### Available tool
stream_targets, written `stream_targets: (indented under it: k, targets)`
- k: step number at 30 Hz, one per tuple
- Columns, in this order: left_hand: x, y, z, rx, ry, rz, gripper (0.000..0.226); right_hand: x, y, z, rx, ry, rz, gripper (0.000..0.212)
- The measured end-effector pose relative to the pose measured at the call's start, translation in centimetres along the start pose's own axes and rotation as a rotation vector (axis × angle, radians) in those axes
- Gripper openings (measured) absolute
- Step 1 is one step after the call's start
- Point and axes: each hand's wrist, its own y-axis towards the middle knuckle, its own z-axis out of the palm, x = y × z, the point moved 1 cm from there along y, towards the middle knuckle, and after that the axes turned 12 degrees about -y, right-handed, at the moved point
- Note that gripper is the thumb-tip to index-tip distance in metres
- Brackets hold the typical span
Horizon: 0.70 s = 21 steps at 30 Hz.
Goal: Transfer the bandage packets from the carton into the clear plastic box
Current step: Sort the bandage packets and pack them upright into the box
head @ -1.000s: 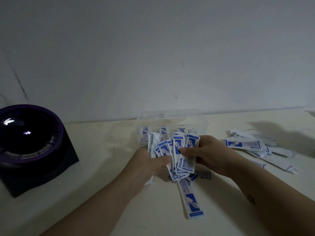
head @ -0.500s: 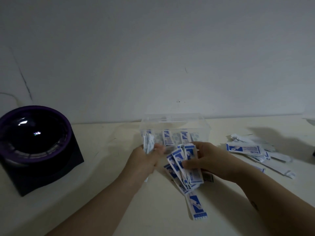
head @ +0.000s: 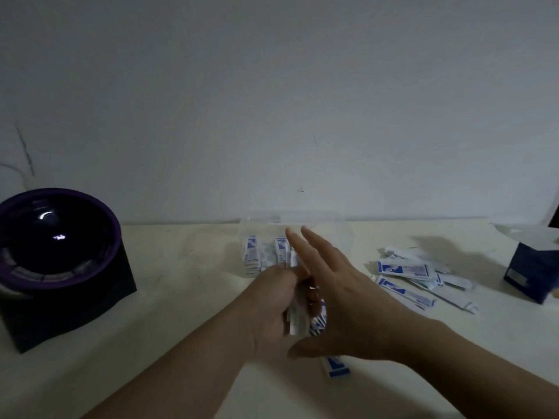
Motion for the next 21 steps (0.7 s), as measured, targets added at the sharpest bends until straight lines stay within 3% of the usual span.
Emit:
stream_targets:
  k: [3, 10, 14, 19, 21]
  targets:
    - [0.2, -1.1, 1.1, 0.127, 0.093, -0.01, 0.019, -0.5, -0.1, -0.6, -0.051, 0.06, -0.006, 0.132]
    - [0.2, -2.5, 2.0, 0.127, 0.269, 0.038, 0.025, -0.4, -0.8, -1.4, -0.137, -0.027, -0.042, 0.12]
    - [-0.2, -2.9, 2.5, 0.084, 0.332, 0.112, 0.025, 0.0, -0.9, -2.1, -0.139, -0.059, -0.06, 0.091]
    - [-2.0, -3.4, 2.7, 0.154, 0.458, 0.219, 0.021, -0.4, 0.2, -5.8, -0.096, 0.433, 0.019, 0.061]
    - [-3.1, -3.4, 2.9, 0.173, 0.495, 0.229, 0.02, -0.9, 1.2, -7.1, -0.11, 0.476, 0.053, 0.05]
